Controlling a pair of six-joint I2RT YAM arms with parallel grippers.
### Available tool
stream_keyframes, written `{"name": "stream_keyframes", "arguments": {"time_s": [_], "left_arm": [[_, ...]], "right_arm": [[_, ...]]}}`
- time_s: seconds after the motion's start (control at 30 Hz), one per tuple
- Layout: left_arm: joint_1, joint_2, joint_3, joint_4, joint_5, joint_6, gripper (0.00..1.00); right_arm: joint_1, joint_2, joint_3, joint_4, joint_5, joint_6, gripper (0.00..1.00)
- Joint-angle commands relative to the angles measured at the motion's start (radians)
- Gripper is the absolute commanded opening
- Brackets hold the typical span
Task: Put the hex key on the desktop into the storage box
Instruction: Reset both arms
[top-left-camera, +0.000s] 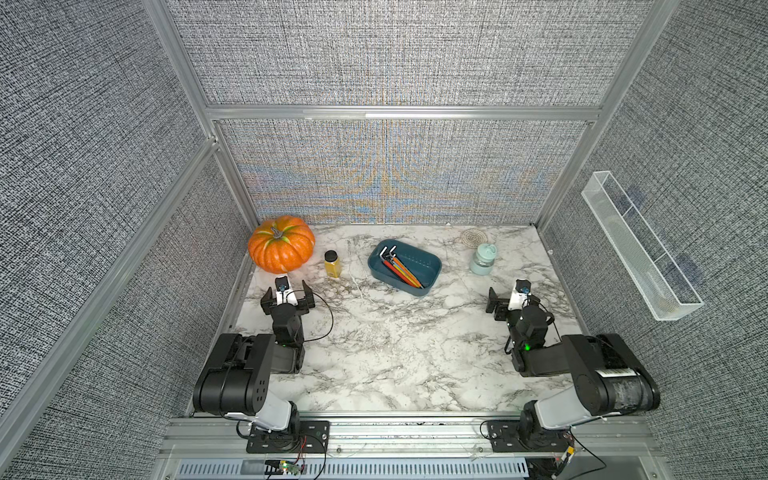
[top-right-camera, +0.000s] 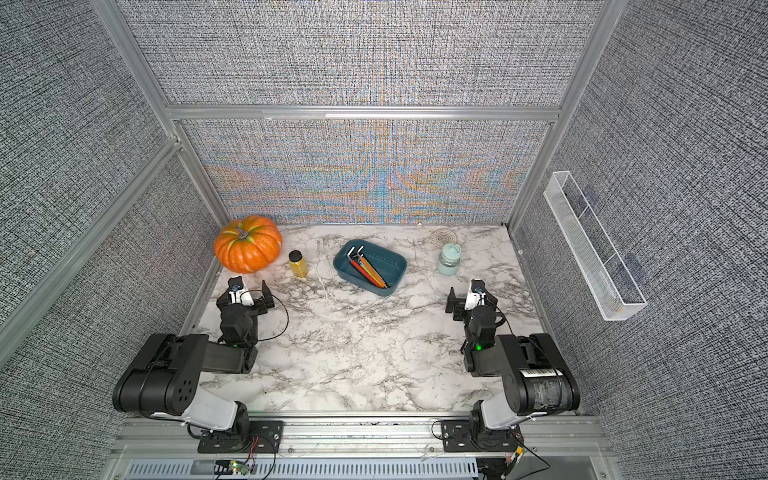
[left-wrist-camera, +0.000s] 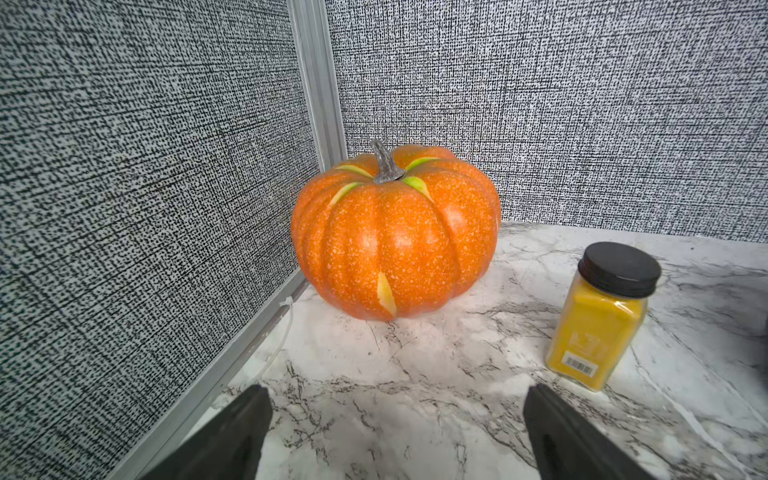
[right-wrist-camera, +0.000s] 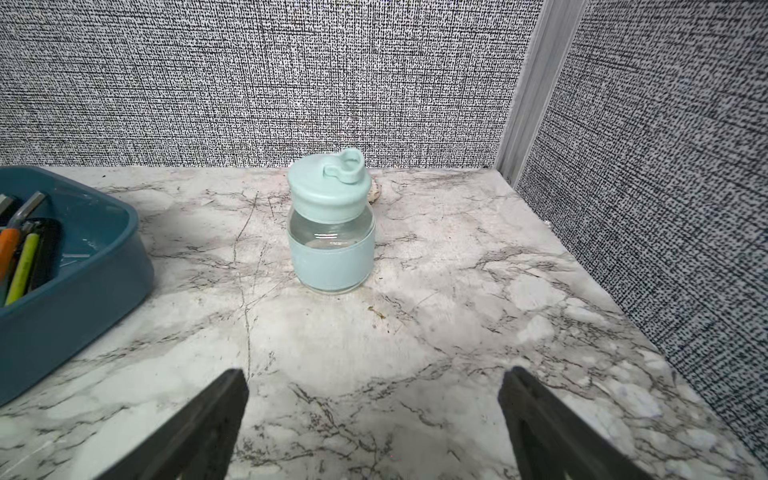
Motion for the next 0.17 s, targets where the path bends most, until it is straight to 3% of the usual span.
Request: {"name": "stream_keyframes", "arguments": {"time_s": [0.0, 0.13], "left_arm": [[0.007, 0.001, 0.013, -0.018, 0.020, -0.009, 1.00], [0.009, -0.005, 0.007, -0.014, 0.025, -0.008, 1.00]], "right_arm": [[-0.001, -0.002, 0.002, 0.029, -0.001, 0.005, 0.99], [0.000, -0.003, 0.002, 0.030, -0.001, 0.005, 0.99]]}}
